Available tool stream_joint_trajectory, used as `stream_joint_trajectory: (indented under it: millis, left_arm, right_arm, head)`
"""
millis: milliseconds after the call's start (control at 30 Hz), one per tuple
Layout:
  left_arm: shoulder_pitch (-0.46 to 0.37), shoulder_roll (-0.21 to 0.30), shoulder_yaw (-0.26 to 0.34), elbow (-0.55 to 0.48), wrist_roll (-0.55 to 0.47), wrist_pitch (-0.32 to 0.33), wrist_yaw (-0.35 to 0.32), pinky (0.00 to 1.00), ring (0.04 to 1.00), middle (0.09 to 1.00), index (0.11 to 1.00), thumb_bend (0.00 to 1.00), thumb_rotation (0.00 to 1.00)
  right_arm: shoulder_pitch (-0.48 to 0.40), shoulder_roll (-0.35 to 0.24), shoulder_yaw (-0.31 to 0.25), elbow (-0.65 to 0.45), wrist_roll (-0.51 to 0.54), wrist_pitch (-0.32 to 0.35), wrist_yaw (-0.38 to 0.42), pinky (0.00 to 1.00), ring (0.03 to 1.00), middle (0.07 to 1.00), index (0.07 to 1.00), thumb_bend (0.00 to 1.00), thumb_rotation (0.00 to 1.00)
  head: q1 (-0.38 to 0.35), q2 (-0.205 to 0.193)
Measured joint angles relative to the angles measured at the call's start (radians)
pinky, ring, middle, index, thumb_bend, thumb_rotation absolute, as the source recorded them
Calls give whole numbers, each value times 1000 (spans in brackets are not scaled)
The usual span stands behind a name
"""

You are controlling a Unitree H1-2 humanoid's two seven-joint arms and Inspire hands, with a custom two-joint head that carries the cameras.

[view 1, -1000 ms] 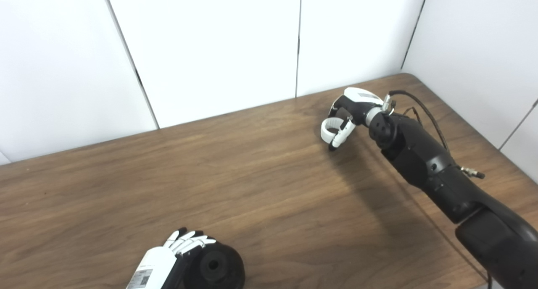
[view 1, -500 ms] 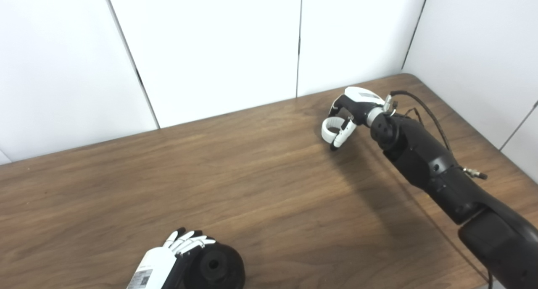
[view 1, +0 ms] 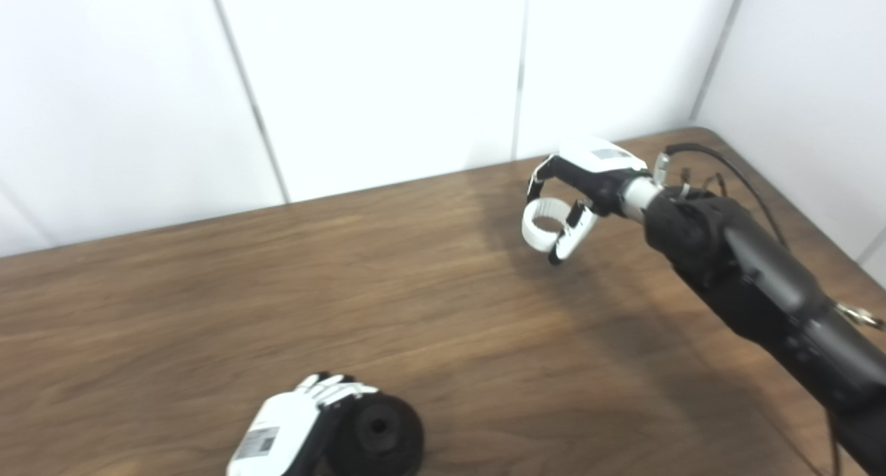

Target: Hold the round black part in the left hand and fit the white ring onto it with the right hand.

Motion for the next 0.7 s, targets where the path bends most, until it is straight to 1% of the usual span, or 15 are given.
stream_joint_trajectory:
  millis: [33, 67, 133, 167, 233, 300, 333, 400, 533, 633, 700]
  left_arm:
    - [0, -4, -1, -2, 7, 4, -2, 937, 862, 787, 483, 523, 50]
    - [1, -8, -3, -3, 10, 9, -3, 938, 863, 787, 483, 523, 50]
    - [0, -14, -4, -3, 13, 15, -6, 945, 867, 785, 483, 522, 49]
    - [0, -16, -5, -3, 15, 18, -7, 945, 868, 785, 483, 523, 49]
    - [-2, -22, -7, -3, 21, 21, -12, 941, 867, 786, 483, 523, 50]
    - [-4, -29, -10, -3, 30, 23, -16, 940, 864, 787, 483, 523, 51]
    - [-7, -32, -13, -3, 34, 24, -19, 940, 863, 787, 483, 523, 51]
    - [-10, -39, -17, -3, 48, 29, -23, 939, 865, 786, 483, 524, 52]
    - [-14, -58, -25, -6, 62, 55, -37, 953, 878, 788, 484, 523, 52]
    - [-27, -64, -29, -10, 72, 68, -63, 959, 883, 789, 484, 523, 51]
    - [-31, -65, -31, -14, 77, 73, -73, 961, 884, 790, 484, 523, 52]
  right_arm:
    - [2, 1, 3, -38, 2, 1, 19, 964, 922, 797, 483, 525, 138]
    - [3, 2, 9, -74, 3, 2, 42, 956, 920, 797, 483, 525, 139]
    - [8, 5, 23, -127, 3, 3, 86, 940, 914, 796, 483, 525, 139]
    - [11, 9, 32, -148, 4, 4, 103, 938, 911, 795, 483, 525, 139]
    - [26, 22, 38, -183, 7, 5, 131, 938, 911, 793, 482, 525, 138]
    - [42, 46, 41, -219, 16, 8, 157, 936, 912, 795, 482, 525, 138]
    - [47, 55, 45, -236, 18, 10, 168, 933, 908, 793, 482, 525, 138]
    - [51, 73, 51, -270, 17, 12, 191, 930, 904, 790, 482, 525, 140]
    - [66, 103, 59, -327, 17, 6, 204, 916, 902, 788, 482, 525, 138]
    - [89, 125, 74, -339, 18, -18, 203, 946, 918, 792, 482, 526, 140]
    - [103, 141, 79, -351, 16, -26, 203, 961, 924, 793, 482, 526, 142]
  head:
    - [0, 0]
    - [14, 15]
    - [32, 31]
    - [58, 47]
    - [63, 51]
    - [101, 72]
    - [129, 90]
    - [146, 101]
    - [161, 140]
    - [160, 149]
    - [155, 167]
